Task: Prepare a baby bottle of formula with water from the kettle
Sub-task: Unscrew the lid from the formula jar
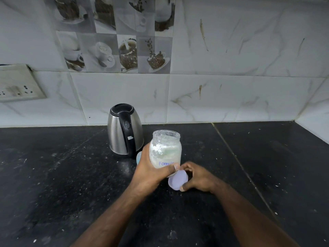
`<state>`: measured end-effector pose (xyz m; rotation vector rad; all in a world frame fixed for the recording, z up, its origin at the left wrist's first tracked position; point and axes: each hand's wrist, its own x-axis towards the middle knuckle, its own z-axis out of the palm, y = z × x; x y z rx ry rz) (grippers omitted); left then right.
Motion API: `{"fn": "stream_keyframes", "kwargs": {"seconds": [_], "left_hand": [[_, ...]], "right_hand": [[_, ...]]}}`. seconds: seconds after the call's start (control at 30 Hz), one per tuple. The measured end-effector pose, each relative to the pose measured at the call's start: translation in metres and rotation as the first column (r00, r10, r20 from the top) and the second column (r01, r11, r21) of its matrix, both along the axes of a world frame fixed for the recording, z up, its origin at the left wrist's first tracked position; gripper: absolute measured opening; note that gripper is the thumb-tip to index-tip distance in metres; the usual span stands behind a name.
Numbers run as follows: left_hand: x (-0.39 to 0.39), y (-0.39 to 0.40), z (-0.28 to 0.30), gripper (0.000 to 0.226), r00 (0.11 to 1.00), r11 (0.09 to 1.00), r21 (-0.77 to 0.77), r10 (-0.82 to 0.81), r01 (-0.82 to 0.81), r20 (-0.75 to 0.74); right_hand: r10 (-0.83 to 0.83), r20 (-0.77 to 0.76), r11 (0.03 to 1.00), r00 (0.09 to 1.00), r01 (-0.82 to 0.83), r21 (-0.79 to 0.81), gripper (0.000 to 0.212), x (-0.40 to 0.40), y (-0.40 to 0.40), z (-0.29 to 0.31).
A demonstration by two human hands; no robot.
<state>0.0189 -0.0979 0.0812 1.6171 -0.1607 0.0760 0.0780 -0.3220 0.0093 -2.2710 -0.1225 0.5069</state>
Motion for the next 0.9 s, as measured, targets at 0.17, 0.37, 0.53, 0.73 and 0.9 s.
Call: {"fn": "stream_keyframes", "kwargs": {"seconds": [0.17,0.37,0.53,0.73,0.9], "left_hand": [[0.003,-0.006,-0.013,0.076,1.000,1.000,0.022,0.004,-0.004,0.003],[0.005,-0.010,-0.021,0.068,1.000,0.999,0.052,-0.010,0.009,0.026],[0.011,-0.010,-0.031,0.082,1.000,0.999,0.054,0.000,0.000,0.002],[0.008,-0.014,-0.033,0.080,0.995,0.994,0.053,-0.094,0.095,-0.015],[0.000,-0.003,-0.034,0.091,0.970,0.985,0.075,-0.136,0.154,-0.203]], "right_hand": [[0.098,0.018,0.963,0.995,-0.090,-0.252,0.075,0.000,-0.009,-0.024],[-0.048,0.037,0.960,0.998,0.036,0.278,0.080,-0.006,0.003,0.031],[0.056,0.023,0.795,0.998,-0.059,0.603,0.084,-0.018,0.022,0.094],[-0.065,0.126,0.923,0.990,0.012,0.384,0.087,-0.011,0.039,0.096],[-0.169,0.232,0.957,0.958,0.103,0.270,0.078,0.017,0.035,0.085]]}}
